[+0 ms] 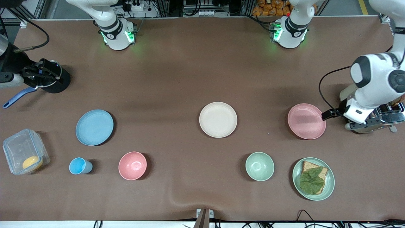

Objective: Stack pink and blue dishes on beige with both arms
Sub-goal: 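Grasp the pink plate with the left gripper while the right gripper advances, then lower the pink plate onto the beige plate with the left gripper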

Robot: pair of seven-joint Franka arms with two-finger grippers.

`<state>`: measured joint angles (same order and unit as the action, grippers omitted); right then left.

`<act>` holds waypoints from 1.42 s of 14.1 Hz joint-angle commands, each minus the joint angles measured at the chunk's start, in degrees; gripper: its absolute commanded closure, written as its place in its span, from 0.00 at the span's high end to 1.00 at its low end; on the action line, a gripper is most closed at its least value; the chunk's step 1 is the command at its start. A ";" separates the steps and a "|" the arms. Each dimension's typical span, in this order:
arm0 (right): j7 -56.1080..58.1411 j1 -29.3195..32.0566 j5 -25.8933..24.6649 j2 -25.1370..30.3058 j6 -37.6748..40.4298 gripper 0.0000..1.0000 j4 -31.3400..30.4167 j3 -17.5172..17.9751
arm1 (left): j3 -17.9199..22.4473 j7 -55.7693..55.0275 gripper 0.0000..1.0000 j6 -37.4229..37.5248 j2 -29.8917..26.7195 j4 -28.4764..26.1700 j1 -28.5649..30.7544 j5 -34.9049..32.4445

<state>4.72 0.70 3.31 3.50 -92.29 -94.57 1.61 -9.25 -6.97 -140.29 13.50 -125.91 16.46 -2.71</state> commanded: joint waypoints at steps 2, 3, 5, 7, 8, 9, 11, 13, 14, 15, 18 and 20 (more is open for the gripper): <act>-0.07 0.79 0.64 0.80 -0.35 1.00 -0.97 0.42 | -0.15 0.46 1.00 -8.42 5.75 -2.15 3.04 0.69; 0.02 0.70 0.64 0.80 -0.35 1.00 -0.96 0.42 | -0.15 0.46 1.00 -8.51 6.27 -2.15 3.31 0.69; 0.02 0.79 0.64 0.72 -0.35 1.00 -1.14 0.42 | -0.07 0.64 1.00 -9.38 7.68 -2.15 3.75 0.60; 0.02 0.88 0.55 0.63 -0.61 1.00 -1.75 0.42 | -0.15 0.99 0.89 -9.48 8.82 -1.71 5.15 0.60; 0.02 1.14 0.38 0.45 -0.79 1.00 -1.93 0.42 | -0.15 0.99 0.75 -9.48 9.26 -1.45 5.25 0.60; 0.02 1.66 0.38 -0.33 -0.87 1.00 -2.10 0.42 | -0.15 0.99 0.56 -9.48 9.35 -1.45 5.25 0.60; 0.20 2.63 0.12 -2.78 -1.66 1.00 -1.93 0.42 | -0.15 1.08 0.11 -9.48 9.70 -1.45 5.25 0.60; 0.20 3.07 -2.33 -5.86 -2.54 1.00 -1.93 0.41 | -0.15 1.25 0.00 -9.48 9.97 -1.36 5.25 0.60; 0.20 4.21 -2.52 -7.27 -3.68 1.00 -2.02 0.33 | -0.15 1.43 0.00 -9.48 9.88 -1.27 5.07 0.51; 0.55 5.09 -2.52 -8.59 -4.38 1.00 -1.93 0.41 | -0.15 3.08 0.00 -9.04 9.88 -0.31 4.46 0.17; 0.73 5.89 -2.43 -10.70 -6.67 1.00 -2.02 0.42 | -1.12 10.02 0.00 -5.54 5.68 0.40 6.12 0.25; 0.73 5.98 -2.43 -11.50 -7.46 1.00 -2.02 0.42 | -5.31 13.63 0.00 0.16 1.73 2.76 5.95 0.60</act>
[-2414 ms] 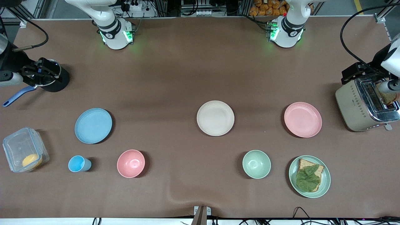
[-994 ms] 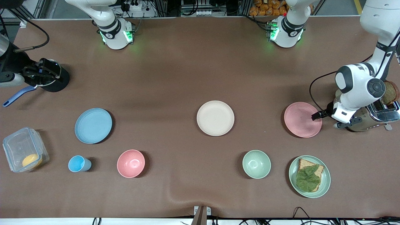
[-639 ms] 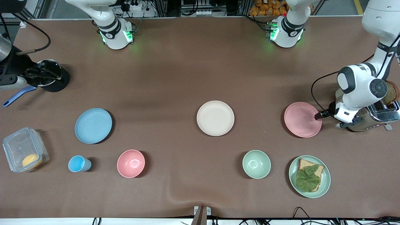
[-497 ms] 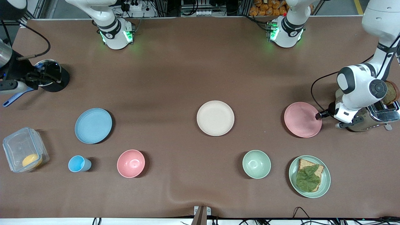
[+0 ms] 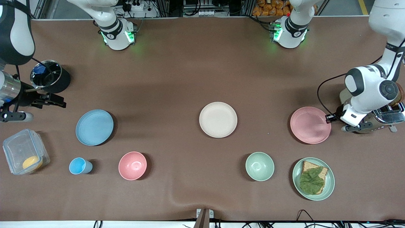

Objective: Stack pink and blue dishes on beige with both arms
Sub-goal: 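Lower the pink plate onto the beige plate with the left gripper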

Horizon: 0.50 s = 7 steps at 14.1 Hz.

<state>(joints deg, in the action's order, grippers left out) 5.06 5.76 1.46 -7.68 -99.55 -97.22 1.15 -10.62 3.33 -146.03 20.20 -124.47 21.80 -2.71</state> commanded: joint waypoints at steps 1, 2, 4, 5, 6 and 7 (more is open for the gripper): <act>0.39 0.92 -0.67 -0.76 -0.64 1.00 0.62 0.87 | -6.23 3.35 0.00 11.06 -6.22 3.77 0.70 0.86; 0.39 1.01 -0.67 -1.20 -0.99 1.00 0.71 0.87 | -8.60 3.17 0.00 17.38 -6.66 7.88 0.61 1.48; 0.48 1.36 -0.67 -1.72 -1.61 1.00 0.71 0.87 | -14.05 1.78 0.00 26.11 -6.49 14.23 0.35 2.80; 0.48 1.45 -0.67 -1.99 -1.70 1.00 0.80 0.87 | -16.51 -0.15 0.00 27.71 -6.23 15.30 0.00 2.80; 0.48 1.62 -0.67 -2.16 -2.22 1.00 0.80 0.87 | -19.41 -2.61 0.00 27.81 -5.88 15.40 -0.09 2.80; 0.48 1.62 -0.76 -2.69 -2.58 1.00 0.80 0.79 | -21.96 -4.98 0.00 27.64 -4.75 15.31 -0.62 2.80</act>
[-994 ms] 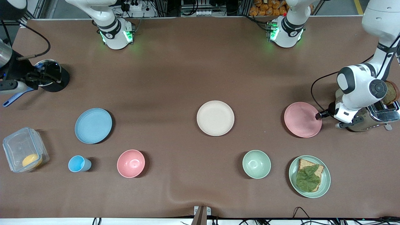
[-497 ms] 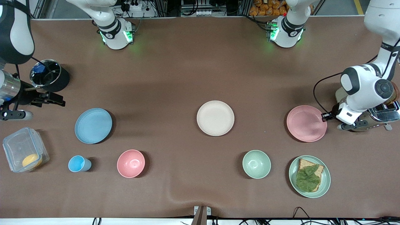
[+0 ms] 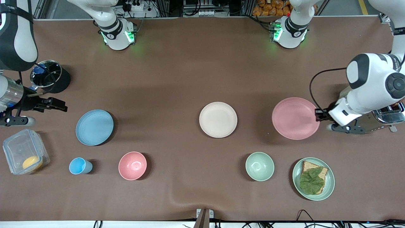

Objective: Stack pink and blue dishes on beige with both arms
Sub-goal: 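Lower the pink plate onto the beige plate with the left gripper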

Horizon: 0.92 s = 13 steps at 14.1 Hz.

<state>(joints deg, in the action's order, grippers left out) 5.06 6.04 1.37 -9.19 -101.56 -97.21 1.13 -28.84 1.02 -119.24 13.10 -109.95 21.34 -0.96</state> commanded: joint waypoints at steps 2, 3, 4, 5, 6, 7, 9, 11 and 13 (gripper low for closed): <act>0.48 2.13 -0.85 -1.88 -1.27 1.00 0.79 0.80 | -6.13 -7.23 0.00 -1.07 5.17 0.27 -4.09 1.05; 0.57 2.57 -0.85 -2.32 -1.62 1.00 0.79 0.89 | -6.05 -9.61 0.00 -2.91 6.14 -0.17 -7.59 0.18; 0.74 2.75 -0.85 -2.59 -1.71 1.00 0.88 0.80 | -5.96 -12.59 0.00 -5.11 7.54 -0.43 -10.50 0.17; 0.92 2.92 -0.93 -2.68 -1.71 1.00 0.97 0.80 | -5.96 -15.92 0.00 -7.83 9.30 -0.35 -11.74 0.08; 0.92 3.01 -0.93 -3.03 -1.71 1.00 0.97 0.80 | -5.96 -18.74 0.00 -10.64 11.32 -0.26 -13.58 -0.01; 0.92 3.36 -0.93 -3.12 -1.71 1.00 1.06 0.80 | -5.79 -20.86 0.00 -13.01 12.90 -0.26 -15.87 -0.27; 1.44 3.54 -0.93 -3.21 -2.15 1.00 1.06 0.80 | -5.70 -25.34 0.00 -17.06 16.68 -0.17 -17.47 -4.11; 1.80 3.54 -0.93 -3.21 -2.24 1.00 1.06 0.80 | -5.70 -30.52 0.00 -19.10 19.41 0.18 -18.52 -9.65; 1.80 3.80 -0.93 -3.21 -2.24 1.00 1.06 0.80 | -5.70 -33.61 0.00 -19.71 21.52 0.53 -20.10 -12.57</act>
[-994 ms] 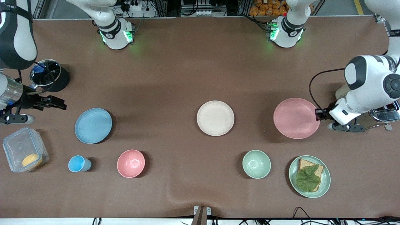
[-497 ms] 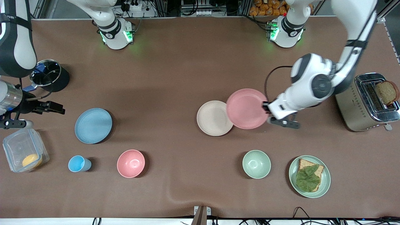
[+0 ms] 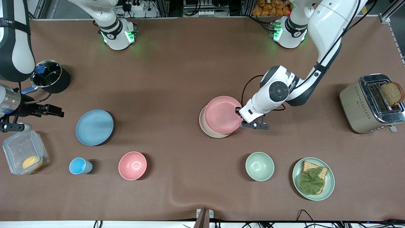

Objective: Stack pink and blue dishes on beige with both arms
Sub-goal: 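Lower the pink plate onto the beige plate with the left gripper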

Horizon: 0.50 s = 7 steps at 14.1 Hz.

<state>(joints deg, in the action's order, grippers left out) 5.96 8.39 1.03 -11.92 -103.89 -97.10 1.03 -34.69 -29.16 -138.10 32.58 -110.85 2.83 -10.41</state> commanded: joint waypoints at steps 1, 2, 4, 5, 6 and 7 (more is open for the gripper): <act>1.07 1.54 -0.59 -0.82 0.01 1.00 0.95 0.91 | 0.15 -4.05 0.00 -1.81 2.57 1.43 -1.60 -3.82; 1.50 1.63 -0.59 -1.00 -0.34 1.00 0.95 0.91 | 0.15 -4.41 0.00 -2.00 2.75 1.43 -1.60 -3.83; 2.99 2.50 -0.68 -1.70 -1.40 1.00 0.95 0.91 | 0.15 -4.41 0.00 -2.43 3.36 1.43 -1.86 -3.83; 4.22 3.46 -0.68 -2.48 -2.45 1.00 0.95 0.91 | 0.23 -4.41 0.00 -3.13 3.45 1.43 -1.86 -3.83; 6.15 4.43 -0.68 -3.62 -3.85 1.00 0.95 0.91 | 0.24 -4.50 0.00 -3.49 3.80 1.43 -1.86 -3.83; 8.17 5.83 -0.51 -4.59 -5.08 1.00 1.03 0.99 | 0.24 -4.50 0.00 -3.93 3.89 1.43 -2.13 -3.83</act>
<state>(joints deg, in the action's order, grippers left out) 10.26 10.78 0.93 -13.88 -107.11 -97.13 0.95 -34.64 -31.83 -140.85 35.55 -110.19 1.46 -12.53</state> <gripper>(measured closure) 0.000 0.952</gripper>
